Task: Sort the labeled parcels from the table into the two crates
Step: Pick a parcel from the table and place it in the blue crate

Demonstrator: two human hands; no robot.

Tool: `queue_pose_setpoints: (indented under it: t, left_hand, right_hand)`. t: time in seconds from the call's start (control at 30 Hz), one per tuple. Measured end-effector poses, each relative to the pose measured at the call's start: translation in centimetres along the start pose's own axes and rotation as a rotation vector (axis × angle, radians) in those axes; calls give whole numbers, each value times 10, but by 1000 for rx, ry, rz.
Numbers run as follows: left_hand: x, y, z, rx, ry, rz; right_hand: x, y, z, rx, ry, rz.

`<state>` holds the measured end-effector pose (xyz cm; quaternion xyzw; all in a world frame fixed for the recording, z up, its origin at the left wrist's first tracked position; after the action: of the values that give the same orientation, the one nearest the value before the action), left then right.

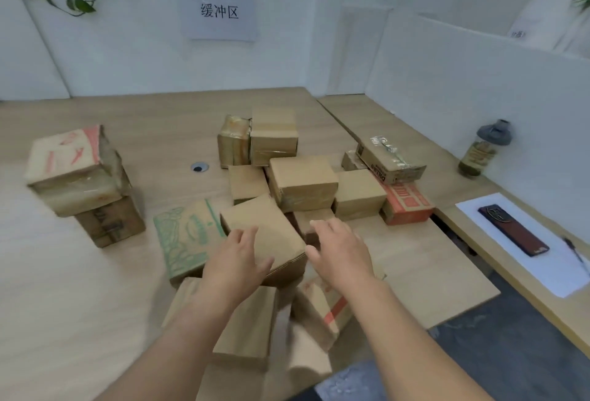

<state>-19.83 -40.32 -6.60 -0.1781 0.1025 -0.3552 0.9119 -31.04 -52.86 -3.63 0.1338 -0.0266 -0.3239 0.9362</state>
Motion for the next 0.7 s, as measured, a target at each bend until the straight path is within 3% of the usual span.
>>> queue_pose_setpoints:
  t: [0.17,0.43,0.57,0.7]
  left_hand:
    - [9,-5,-10,11,-49,202]
    - [20,3,-16,-15,-91,492]
    - [18,8,-15,-323,-130,638]
    - [14,15,-11,-584,-194,661]
  right_hand:
    - [42,-14,-17,-31,86,132]
    - [80,-12,-64,16,394,269]
    - [85,-18,-81,301,534,183]
    - [85,-20,-69,617,606,77]
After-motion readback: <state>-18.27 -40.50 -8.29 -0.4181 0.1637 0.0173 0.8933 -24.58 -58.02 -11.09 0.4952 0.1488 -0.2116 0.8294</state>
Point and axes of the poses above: each hand's wrist, its own x-axis towards the middle knuckle, its own z-axis out of the back of the hand, y = z × x, the point moved 8 cm from there along x, towards the middle knuckle, and after that the axes turned 1 degree about x, right-handed, at the moved point
